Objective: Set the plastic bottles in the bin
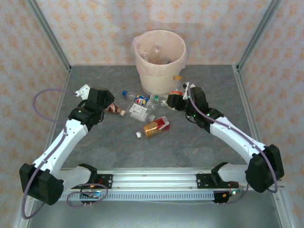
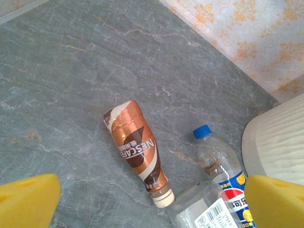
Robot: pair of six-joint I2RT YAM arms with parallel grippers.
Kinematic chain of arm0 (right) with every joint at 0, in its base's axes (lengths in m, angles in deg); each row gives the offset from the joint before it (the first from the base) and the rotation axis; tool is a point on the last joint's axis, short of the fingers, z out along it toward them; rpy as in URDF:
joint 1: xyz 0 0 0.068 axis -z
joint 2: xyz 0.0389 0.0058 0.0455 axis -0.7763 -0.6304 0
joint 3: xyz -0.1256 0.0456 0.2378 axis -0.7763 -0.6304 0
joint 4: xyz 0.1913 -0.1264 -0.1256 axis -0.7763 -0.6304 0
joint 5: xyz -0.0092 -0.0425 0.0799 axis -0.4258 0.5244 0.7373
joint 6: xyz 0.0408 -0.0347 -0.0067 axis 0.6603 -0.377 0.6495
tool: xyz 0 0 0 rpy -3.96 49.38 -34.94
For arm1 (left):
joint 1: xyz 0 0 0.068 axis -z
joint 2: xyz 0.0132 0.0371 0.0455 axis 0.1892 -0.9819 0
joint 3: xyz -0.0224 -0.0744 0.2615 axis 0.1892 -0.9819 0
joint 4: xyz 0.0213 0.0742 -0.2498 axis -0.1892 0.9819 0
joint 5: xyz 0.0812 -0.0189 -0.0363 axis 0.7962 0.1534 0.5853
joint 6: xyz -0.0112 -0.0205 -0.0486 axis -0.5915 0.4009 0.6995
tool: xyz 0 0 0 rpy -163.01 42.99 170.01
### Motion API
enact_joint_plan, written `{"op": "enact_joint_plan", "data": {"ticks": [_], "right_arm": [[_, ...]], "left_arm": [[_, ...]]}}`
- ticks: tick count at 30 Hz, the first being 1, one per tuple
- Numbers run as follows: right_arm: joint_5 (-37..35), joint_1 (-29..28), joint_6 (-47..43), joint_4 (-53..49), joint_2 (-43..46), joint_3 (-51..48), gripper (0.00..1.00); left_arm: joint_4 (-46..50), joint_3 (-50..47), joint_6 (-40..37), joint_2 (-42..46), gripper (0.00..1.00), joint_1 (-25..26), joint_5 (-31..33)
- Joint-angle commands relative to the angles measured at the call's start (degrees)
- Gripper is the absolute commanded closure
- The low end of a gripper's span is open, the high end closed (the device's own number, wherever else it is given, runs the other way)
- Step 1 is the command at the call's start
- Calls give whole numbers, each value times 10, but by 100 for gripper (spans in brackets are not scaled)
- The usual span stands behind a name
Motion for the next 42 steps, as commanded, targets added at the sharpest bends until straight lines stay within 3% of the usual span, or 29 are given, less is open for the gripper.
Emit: {"op": "enact_joint_plan", "data": {"ticks": [1,14,18,23,26,29,35,42], "right_arm": [[18,-2,-28,78,-33,86,54],[-49,-2,-133,-41,-269,434,53],[-88,-1,-167,-144,-370,599,52],[-147,6,-174,-202,-475,729,51],[-159,11,-168,-250,-535,829,48],[-149,11,-158,-310,-576,913,37],[-169,11,-144,-319,-561,909,20],[-160,10,-146,-295,-508,851,16]], "left_arm": [[32,-7,13,13,0,-5,7],[42,-32,11,56,0,-6,29],[48,-35,12,65,0,-6,39],[71,-35,24,66,0,-9,58],[71,-37,25,67,0,-11,50],[76,-38,28,70,0,-12,48],[62,-46,40,77,0,-16,21],[37,-51,23,76,0,-17,-4]]}}
